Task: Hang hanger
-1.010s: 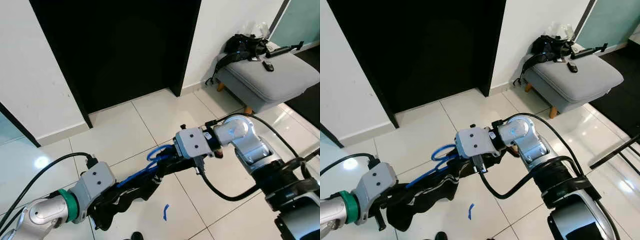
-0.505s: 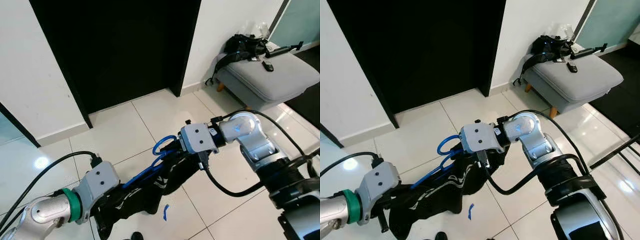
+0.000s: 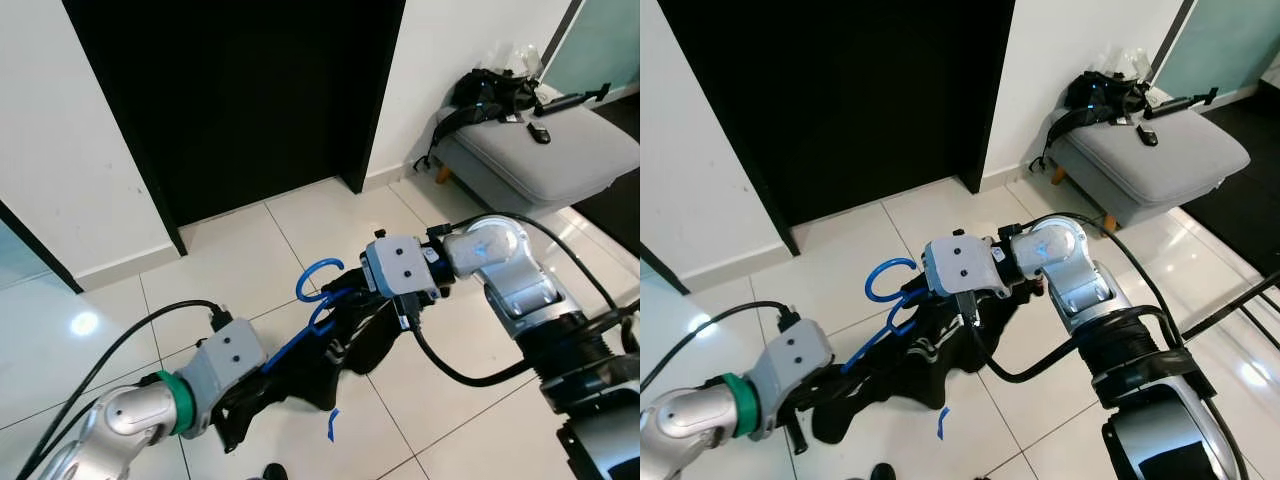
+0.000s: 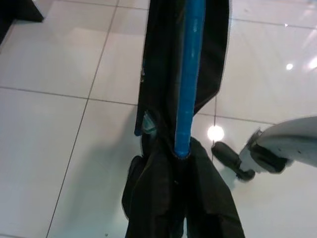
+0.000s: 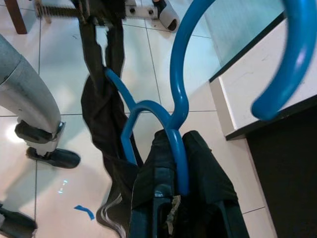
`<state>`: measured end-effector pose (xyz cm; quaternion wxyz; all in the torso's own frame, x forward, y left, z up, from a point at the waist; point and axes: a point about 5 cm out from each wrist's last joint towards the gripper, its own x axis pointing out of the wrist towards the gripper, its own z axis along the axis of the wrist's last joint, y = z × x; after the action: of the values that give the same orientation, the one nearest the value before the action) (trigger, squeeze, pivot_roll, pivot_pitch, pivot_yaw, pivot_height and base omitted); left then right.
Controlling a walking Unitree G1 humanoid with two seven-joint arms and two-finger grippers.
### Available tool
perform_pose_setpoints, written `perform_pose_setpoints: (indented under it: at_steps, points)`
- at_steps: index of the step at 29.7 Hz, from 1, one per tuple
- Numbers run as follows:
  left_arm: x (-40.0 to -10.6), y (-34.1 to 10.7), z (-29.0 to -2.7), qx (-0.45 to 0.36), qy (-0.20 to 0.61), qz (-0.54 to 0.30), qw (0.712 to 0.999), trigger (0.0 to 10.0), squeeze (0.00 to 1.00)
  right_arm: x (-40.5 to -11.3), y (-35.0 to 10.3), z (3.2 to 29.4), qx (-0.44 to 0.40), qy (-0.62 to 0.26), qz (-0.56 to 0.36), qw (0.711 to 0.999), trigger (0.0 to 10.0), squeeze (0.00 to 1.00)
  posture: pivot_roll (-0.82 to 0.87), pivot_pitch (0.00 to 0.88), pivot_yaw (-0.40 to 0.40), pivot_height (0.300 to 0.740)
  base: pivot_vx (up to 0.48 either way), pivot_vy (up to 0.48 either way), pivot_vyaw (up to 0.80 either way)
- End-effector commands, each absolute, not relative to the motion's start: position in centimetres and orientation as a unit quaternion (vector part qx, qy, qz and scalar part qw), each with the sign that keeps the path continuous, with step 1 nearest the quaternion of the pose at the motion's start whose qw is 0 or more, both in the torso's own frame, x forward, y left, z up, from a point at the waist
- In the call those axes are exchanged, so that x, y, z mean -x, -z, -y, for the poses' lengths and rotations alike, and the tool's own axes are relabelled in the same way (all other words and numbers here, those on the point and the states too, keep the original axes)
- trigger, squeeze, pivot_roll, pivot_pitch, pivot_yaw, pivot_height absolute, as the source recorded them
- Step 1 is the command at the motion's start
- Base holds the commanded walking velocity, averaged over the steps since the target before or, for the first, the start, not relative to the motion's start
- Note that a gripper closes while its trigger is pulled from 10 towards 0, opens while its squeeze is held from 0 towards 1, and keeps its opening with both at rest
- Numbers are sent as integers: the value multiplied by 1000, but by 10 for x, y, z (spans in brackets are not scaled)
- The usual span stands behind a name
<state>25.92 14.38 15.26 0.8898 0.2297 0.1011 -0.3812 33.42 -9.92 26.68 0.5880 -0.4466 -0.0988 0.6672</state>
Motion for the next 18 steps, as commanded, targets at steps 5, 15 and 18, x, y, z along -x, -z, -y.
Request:
perform_pose_setpoints:
  at_steps: [5,15,18]
  points:
    - [-260,-192,-115,-219,414,9,883,10000,0,-319,-238,71,423,-725,89,536,10000,0,-27,229,67,740,0,0,0]
    - [-268,-206,-124,-190,372,21,908,10000,0,-316,-231,75,421,-730,77,532,10000,0,-19,231,68,740,0,0,0]
    - [-267,-218,-118,-164,381,46,909,10000,0,-315,-230,73,419,-733,77,530,10000,0,-18,231,67,740,0,0,0]
